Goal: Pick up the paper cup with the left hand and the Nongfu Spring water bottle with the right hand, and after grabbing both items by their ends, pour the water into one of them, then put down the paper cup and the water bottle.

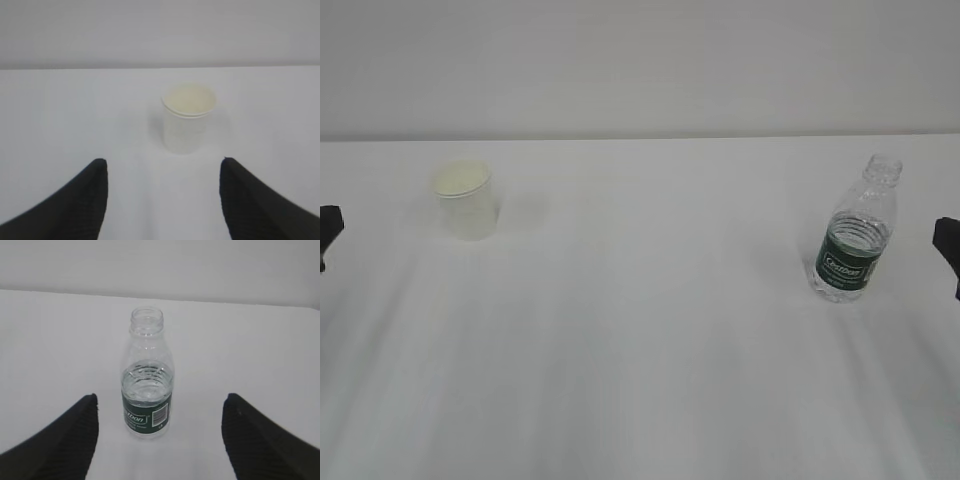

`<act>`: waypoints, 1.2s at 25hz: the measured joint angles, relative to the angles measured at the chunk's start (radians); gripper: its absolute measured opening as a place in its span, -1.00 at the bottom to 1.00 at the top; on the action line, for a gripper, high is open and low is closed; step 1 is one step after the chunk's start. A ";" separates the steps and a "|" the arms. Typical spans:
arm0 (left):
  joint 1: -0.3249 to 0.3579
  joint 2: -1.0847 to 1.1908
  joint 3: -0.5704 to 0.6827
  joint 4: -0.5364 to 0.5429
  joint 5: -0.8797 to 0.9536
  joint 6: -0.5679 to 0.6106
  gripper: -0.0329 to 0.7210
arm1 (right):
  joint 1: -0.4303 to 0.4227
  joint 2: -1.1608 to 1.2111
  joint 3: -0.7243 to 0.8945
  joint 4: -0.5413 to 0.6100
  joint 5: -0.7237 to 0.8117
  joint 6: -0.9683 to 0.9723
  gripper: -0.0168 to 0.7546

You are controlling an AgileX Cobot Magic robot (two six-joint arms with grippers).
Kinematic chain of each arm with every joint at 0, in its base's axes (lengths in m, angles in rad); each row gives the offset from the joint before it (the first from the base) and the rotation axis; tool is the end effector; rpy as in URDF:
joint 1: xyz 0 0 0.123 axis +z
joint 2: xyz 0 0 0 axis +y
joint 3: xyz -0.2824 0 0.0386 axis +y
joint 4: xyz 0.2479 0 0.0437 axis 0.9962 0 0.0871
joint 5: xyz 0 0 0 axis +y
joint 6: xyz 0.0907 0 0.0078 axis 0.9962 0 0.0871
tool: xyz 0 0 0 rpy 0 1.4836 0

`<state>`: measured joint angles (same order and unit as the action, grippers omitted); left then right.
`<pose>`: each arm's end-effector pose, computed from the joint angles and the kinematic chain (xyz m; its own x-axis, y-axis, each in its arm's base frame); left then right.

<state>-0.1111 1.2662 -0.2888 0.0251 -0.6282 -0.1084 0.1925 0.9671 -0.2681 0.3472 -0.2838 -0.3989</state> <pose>0.2134 -0.0252 0.1992 -0.2676 -0.0587 -0.9618 0.1019 0.9908 -0.0888 0.1730 0.0249 0.2206 -0.3238 -0.1285 -0.9373 -0.1236 0.9880 -0.0928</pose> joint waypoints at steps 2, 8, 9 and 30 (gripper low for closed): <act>0.000 0.055 0.000 0.022 -0.035 -0.015 0.42 | 0.004 0.032 0.010 0.000 -0.045 0.014 0.53; 0.000 0.148 0.000 0.079 -0.121 -0.026 0.40 | 0.004 0.144 0.037 -0.071 -0.184 0.101 0.53; 0.000 0.158 0.000 0.084 -0.126 -0.026 0.39 | 0.004 0.162 0.045 -0.090 -0.211 0.119 0.53; 0.000 0.283 0.183 0.125 -0.406 -0.049 0.37 | 0.004 0.672 0.246 -0.258 -0.843 0.385 0.53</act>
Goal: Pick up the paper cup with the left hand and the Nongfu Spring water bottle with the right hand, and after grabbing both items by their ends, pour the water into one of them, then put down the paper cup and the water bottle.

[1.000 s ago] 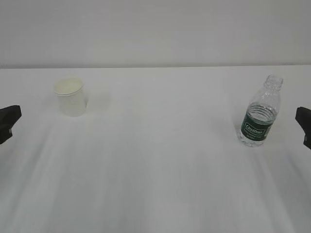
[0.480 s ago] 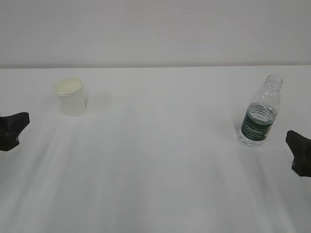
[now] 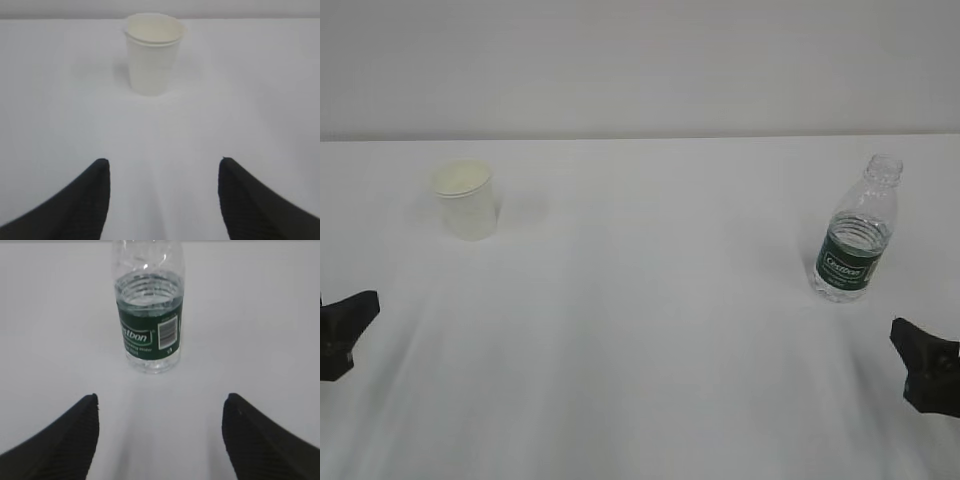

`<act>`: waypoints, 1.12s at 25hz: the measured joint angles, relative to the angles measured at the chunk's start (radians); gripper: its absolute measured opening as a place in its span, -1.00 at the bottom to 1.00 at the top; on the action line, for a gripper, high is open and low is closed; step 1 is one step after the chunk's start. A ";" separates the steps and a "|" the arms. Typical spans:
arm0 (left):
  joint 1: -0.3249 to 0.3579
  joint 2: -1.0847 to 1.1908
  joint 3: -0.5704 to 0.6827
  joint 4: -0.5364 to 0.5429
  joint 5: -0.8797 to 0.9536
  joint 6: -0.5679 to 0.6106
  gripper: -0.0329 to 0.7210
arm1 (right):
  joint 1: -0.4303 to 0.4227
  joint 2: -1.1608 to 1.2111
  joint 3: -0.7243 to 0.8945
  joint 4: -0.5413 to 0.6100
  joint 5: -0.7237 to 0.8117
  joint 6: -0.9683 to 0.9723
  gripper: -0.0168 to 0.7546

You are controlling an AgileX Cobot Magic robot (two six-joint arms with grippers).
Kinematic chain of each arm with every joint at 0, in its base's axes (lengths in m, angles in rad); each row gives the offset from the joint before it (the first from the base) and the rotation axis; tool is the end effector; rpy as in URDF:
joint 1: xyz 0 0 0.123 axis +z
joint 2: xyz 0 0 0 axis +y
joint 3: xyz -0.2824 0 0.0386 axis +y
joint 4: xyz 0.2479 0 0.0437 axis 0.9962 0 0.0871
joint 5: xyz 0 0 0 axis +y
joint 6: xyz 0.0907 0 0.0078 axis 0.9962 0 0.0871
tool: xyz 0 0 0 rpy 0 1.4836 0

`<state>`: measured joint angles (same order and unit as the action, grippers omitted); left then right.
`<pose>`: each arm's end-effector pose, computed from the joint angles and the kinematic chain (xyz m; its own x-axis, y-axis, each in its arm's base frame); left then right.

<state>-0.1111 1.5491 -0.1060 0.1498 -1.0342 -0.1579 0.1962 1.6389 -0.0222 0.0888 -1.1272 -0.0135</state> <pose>0.1904 -0.0330 0.1368 -0.3365 -0.0431 -0.9407 0.2042 0.9719 -0.1176 0.1715 0.0267 0.1167 -0.3883 -0.0521 -0.9201 -0.1125 0.9936 -0.0088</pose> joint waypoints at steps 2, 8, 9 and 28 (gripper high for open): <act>0.000 0.064 0.026 0.006 -0.068 0.000 0.37 | 0.000 0.020 0.009 -0.008 -0.005 0.014 0.53; 0.000 0.222 0.082 0.044 -0.104 0.000 0.37 | 0.000 0.024 0.011 -0.023 -0.015 0.014 0.53; 0.000 0.236 0.085 0.052 -0.104 0.000 0.37 | 0.000 0.024 0.011 -0.026 -0.015 0.014 0.53; 0.000 0.274 -0.092 0.039 -0.111 0.000 0.36 | 0.000 0.028 -0.061 -0.024 -0.018 0.004 0.53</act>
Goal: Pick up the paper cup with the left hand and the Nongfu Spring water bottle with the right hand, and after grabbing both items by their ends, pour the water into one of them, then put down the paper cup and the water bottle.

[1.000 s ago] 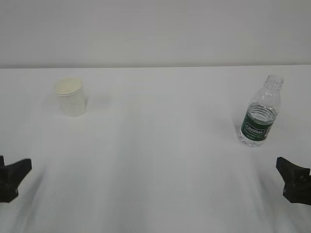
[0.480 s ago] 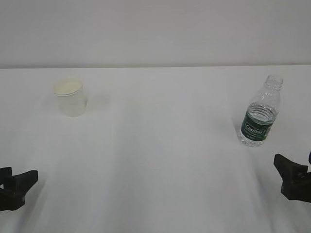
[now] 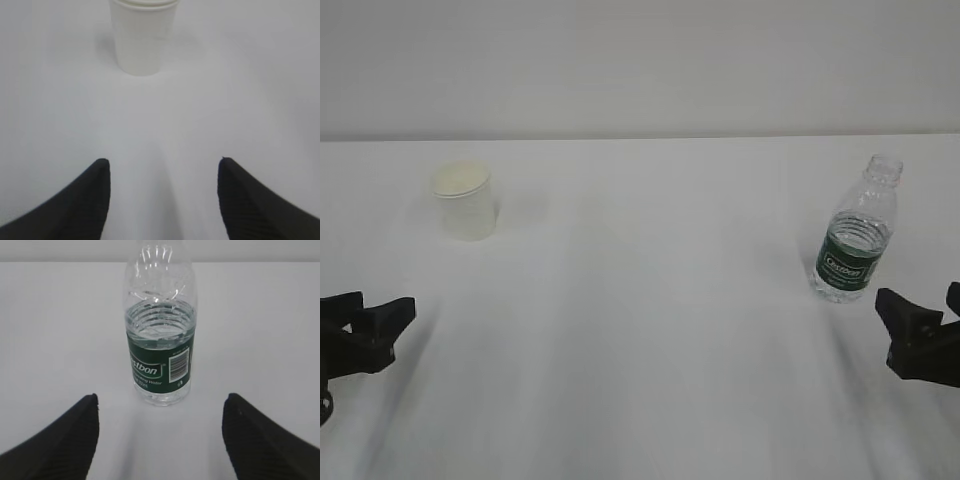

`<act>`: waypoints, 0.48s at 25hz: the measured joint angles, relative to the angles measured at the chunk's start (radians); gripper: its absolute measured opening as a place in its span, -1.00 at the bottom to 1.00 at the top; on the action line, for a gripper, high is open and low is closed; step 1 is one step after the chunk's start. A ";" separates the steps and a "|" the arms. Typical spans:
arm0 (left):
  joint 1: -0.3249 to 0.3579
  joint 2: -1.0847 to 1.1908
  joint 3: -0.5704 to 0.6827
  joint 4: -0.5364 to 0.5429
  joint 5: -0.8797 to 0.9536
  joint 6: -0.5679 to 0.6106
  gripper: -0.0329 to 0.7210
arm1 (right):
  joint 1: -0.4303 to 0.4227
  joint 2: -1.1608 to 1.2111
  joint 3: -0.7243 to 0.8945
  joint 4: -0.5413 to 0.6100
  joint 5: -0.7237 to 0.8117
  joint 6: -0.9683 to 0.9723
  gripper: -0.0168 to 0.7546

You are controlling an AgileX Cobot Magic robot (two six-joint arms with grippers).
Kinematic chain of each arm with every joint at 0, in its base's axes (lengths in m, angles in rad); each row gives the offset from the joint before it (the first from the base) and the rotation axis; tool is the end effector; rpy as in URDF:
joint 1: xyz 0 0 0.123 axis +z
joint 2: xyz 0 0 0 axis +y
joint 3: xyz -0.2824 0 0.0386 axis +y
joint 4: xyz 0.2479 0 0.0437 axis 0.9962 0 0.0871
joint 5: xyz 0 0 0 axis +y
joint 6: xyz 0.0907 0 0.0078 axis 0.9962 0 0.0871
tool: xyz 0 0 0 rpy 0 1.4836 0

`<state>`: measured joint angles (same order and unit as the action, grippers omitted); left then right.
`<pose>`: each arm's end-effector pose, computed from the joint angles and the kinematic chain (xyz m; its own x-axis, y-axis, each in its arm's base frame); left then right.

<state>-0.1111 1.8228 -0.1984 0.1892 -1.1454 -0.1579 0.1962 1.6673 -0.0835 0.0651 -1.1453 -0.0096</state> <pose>0.2177 -0.0400 0.1020 -0.4056 -0.0330 -0.9135 0.2349 0.9620 -0.1391 0.1887 0.0320 0.1205 -0.3406 -0.0501 -0.9389 -0.1342 0.9909 -0.0042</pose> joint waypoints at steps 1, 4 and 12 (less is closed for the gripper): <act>0.000 0.009 -0.009 0.000 -0.001 0.000 0.37 | 0.000 0.000 -0.003 0.002 0.000 -0.004 0.53; 0.000 0.040 -0.025 0.000 -0.002 -0.002 0.40 | 0.000 0.013 -0.005 0.009 -0.002 -0.009 0.53; 0.000 0.060 -0.087 0.000 -0.002 -0.009 0.59 | 0.000 0.171 -0.052 0.024 -0.002 -0.011 0.53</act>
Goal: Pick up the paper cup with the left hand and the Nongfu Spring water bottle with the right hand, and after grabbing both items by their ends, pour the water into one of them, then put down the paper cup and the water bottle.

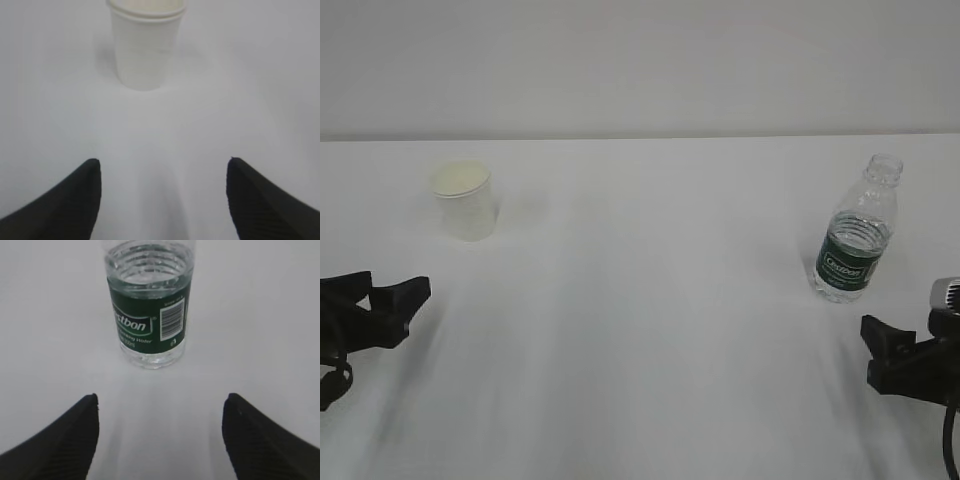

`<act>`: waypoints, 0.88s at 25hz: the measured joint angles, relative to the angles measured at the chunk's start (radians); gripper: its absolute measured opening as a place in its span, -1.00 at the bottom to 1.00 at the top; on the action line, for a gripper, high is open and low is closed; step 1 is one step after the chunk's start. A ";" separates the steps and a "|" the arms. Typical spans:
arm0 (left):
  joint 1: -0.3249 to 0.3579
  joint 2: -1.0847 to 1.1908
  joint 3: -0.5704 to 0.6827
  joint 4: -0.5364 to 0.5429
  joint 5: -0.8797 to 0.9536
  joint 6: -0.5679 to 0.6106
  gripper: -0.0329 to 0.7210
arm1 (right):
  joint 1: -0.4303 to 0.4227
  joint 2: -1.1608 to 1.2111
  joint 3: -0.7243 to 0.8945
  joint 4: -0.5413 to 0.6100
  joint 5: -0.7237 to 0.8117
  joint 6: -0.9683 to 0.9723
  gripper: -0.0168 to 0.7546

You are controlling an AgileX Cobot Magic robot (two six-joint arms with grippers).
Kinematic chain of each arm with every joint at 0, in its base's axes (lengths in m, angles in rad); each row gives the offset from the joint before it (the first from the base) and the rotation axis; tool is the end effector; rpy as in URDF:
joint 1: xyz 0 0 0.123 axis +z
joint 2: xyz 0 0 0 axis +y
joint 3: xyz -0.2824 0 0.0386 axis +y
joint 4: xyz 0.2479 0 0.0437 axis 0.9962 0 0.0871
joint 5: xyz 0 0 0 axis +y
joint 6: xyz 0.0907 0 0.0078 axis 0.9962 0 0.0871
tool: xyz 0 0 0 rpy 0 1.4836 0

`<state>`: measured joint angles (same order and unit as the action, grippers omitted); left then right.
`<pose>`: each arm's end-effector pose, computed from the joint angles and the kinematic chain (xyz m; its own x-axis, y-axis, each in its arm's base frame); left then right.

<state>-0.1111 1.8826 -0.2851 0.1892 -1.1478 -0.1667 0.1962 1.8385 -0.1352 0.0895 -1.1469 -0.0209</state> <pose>0.2408 -0.0426 0.0985 -0.3810 -0.0449 -0.9235 0.2355 0.9612 -0.1439 0.2008 0.0324 0.0924 -0.4467 -0.0725 -0.8917 -0.1159 0.9930 -0.0227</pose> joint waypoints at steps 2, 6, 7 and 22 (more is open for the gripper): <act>0.000 0.000 -0.019 0.002 0.000 -0.002 0.59 | 0.000 0.013 -0.011 -0.009 0.000 0.000 0.53; 0.000 0.000 -0.050 0.006 0.000 -0.006 0.61 | 0.000 0.024 -0.032 -0.015 0.000 0.000 0.53; 0.000 0.001 -0.056 0.006 0.000 -0.006 0.61 | 0.000 0.024 -0.039 -0.015 0.000 0.000 0.53; 0.000 0.071 -0.075 0.029 0.000 -0.027 0.62 | 0.000 0.078 -0.134 -0.035 -0.003 -0.001 0.53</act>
<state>-0.1111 1.9534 -0.3596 0.2184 -1.1478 -0.1933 0.1962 1.9160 -0.2690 0.0544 -1.1495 -0.0216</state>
